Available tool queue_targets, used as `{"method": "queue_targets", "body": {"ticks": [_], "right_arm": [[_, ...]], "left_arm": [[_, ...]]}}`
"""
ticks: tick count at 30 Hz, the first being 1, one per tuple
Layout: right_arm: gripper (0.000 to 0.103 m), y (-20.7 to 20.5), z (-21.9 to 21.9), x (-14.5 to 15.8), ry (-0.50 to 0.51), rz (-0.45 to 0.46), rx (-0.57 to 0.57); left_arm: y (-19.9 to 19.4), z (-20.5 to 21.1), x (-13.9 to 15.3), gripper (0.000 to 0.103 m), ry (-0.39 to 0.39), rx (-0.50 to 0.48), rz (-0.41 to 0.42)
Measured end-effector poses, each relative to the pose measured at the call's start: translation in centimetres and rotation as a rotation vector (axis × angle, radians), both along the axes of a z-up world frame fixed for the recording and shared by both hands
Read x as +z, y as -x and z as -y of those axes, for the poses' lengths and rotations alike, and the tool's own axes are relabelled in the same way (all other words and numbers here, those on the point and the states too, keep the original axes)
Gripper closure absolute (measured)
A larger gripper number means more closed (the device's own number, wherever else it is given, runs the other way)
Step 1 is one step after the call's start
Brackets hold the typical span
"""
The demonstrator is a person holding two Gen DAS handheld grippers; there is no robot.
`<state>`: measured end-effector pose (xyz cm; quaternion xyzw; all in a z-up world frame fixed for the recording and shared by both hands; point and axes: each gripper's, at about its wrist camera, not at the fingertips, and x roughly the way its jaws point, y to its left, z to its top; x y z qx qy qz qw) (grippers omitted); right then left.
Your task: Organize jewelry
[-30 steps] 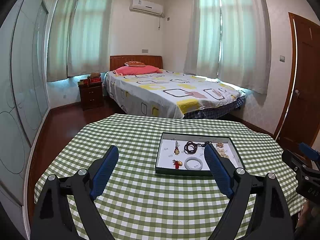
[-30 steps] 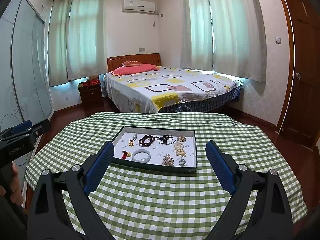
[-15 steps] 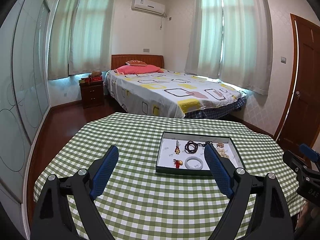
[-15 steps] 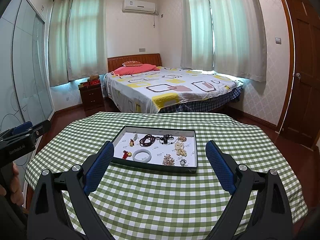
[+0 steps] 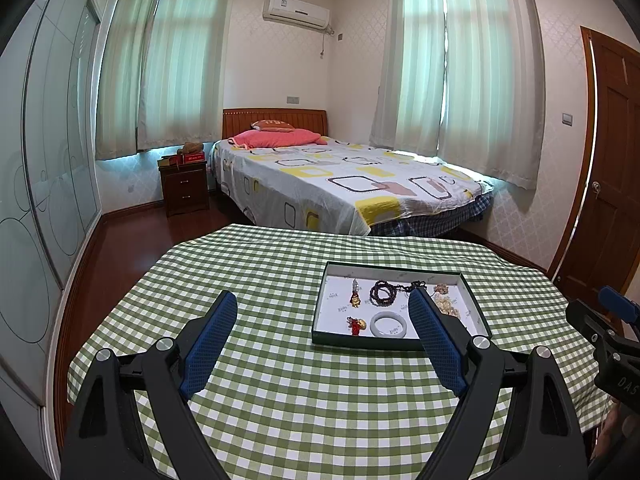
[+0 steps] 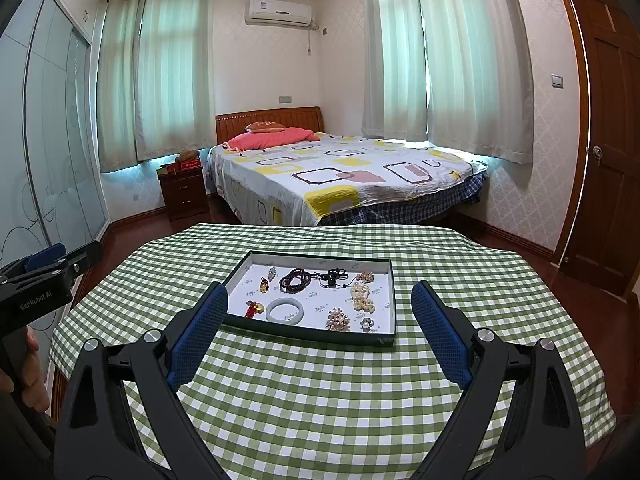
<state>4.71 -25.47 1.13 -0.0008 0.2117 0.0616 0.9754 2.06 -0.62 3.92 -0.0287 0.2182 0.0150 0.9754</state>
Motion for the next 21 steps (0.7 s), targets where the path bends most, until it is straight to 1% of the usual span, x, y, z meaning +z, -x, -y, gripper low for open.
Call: {"method": "queue_targets", "body": {"ticks": [21], "right_arm": [[0.012, 0.00, -0.06, -0.02, 0.000, 0.000, 0.000]], "left_arm": [[0.13, 0.09, -0.55, 0.018, -0.003, 0.006, 0.007]]}}
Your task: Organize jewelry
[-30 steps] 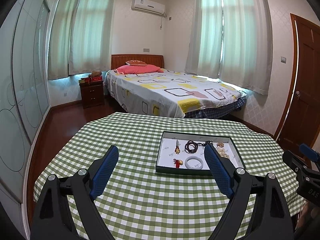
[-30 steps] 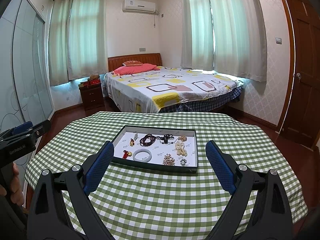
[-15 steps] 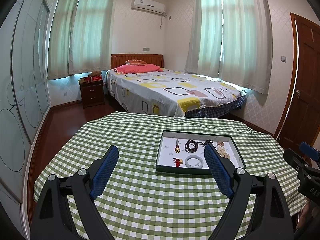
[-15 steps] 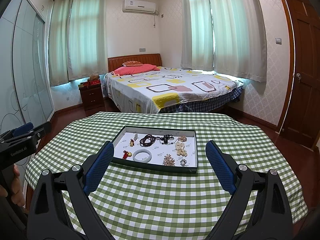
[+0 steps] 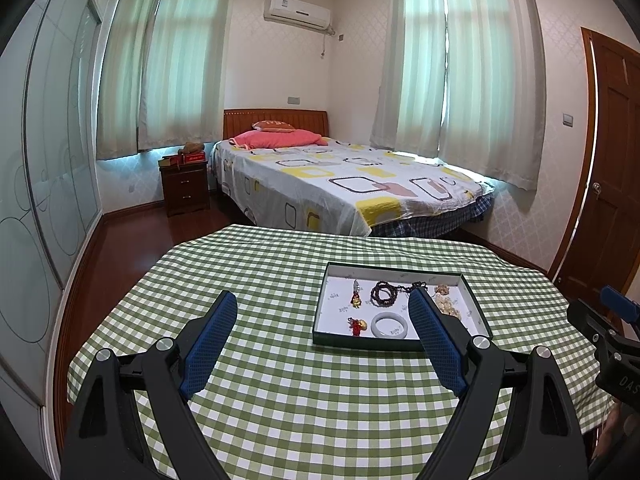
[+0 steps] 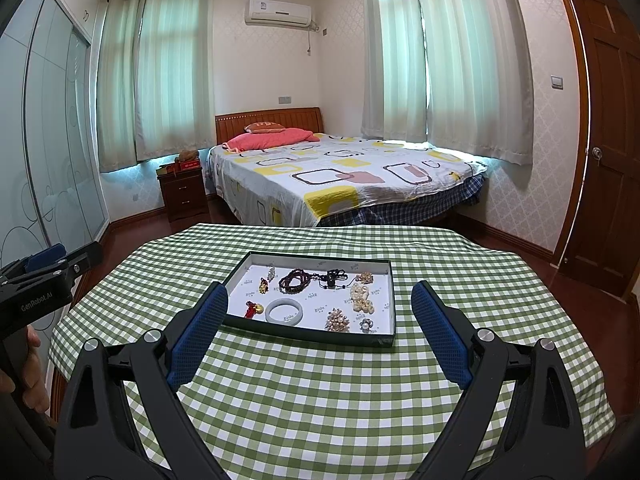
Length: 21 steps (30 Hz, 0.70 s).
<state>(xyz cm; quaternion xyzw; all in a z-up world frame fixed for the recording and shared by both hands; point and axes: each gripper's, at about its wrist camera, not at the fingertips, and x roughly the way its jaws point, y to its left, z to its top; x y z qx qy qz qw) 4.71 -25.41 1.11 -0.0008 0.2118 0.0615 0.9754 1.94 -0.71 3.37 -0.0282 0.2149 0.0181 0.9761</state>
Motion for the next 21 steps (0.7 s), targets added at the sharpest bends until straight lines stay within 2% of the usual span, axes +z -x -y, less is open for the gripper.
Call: {"method": "queue_targets", "body": {"ticks": [11, 21], "right_arm": [[0.012, -0.2, -0.2, -0.2, 0.001, -0.006, 0.001], [0.012, -0.5, -0.4, -0.8, 0.003, -0.022, 0.005]], "left_arm": [[-0.4, 0.8, -0.5, 0.019, -0.034, -0.018, -0.008], [-0.8, 0.7, -1.2, 0.018, -0.005, -0.021, -0.009]]}}
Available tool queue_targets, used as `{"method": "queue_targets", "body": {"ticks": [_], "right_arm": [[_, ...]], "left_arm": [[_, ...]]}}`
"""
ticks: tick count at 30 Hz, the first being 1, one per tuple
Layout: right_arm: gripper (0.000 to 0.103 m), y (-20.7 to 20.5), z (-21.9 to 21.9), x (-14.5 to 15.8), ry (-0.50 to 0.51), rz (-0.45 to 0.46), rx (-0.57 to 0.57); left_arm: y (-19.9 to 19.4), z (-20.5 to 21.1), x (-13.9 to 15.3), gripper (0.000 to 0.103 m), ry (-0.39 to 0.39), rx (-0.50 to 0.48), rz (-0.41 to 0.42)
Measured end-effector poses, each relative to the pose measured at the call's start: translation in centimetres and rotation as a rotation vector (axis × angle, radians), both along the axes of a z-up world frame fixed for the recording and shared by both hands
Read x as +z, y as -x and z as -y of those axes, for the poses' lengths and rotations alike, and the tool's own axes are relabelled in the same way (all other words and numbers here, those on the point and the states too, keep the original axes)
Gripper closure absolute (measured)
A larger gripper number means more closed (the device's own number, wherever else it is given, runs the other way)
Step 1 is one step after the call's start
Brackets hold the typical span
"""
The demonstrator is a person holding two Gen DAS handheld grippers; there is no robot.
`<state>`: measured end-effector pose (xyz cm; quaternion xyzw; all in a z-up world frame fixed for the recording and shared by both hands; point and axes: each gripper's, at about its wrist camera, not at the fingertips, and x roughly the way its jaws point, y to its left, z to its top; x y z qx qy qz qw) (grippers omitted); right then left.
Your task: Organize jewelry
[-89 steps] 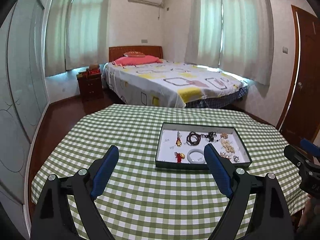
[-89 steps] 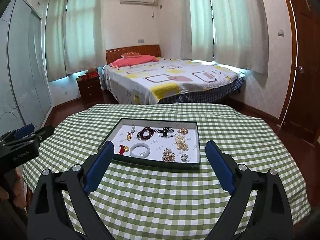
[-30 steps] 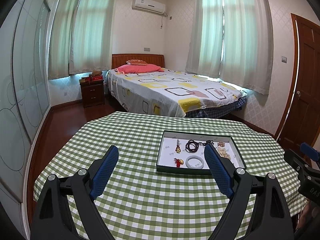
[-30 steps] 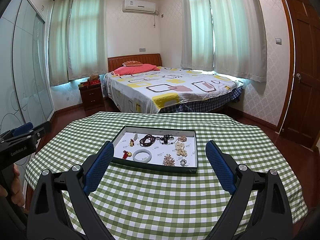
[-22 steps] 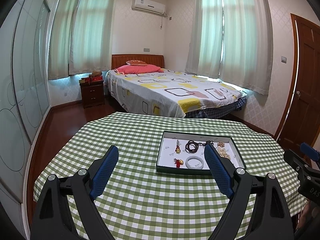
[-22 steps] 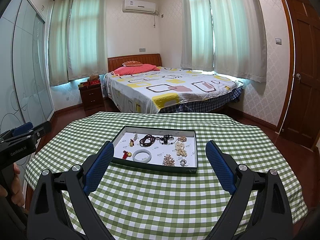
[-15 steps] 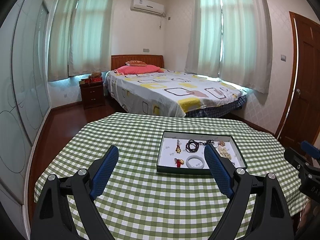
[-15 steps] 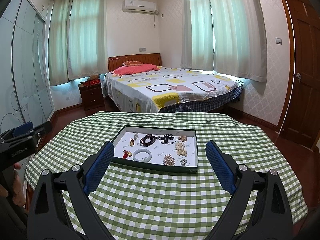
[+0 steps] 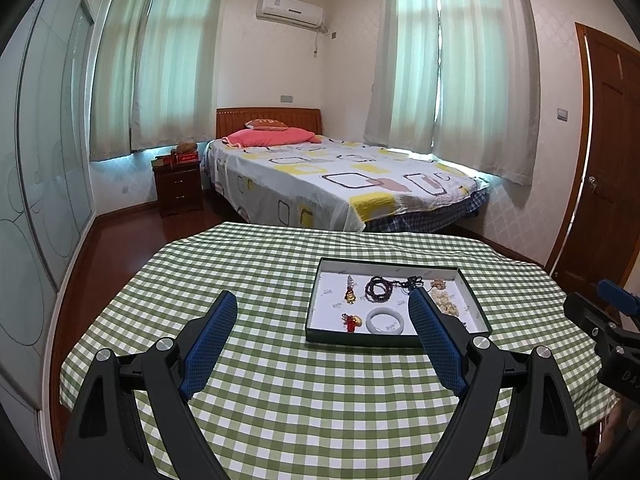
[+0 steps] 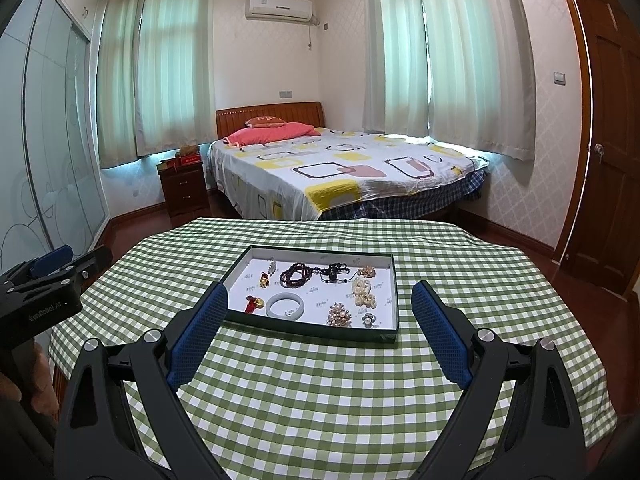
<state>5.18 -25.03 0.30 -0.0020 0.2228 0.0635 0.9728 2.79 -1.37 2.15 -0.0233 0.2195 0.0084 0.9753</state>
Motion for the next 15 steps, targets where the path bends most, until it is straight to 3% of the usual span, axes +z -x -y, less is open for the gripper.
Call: {"method": "queue_targets", "body": {"ticks": [10, 15], "right_arm": [[0.012, -0.4, 0.1, -0.5, -0.001, -0.009, -0.001], [0.012, -1.5, 0.6, -1.5, -0.003, -0.034, -0.016]], "left_arm": [[-0.9, 0.4, -1.4, 0.018, -0.040, 0.017, -0.029], [-3.1, -0.8, -3.2, 0.019, -0.025, 0.037, -0.109]]}}
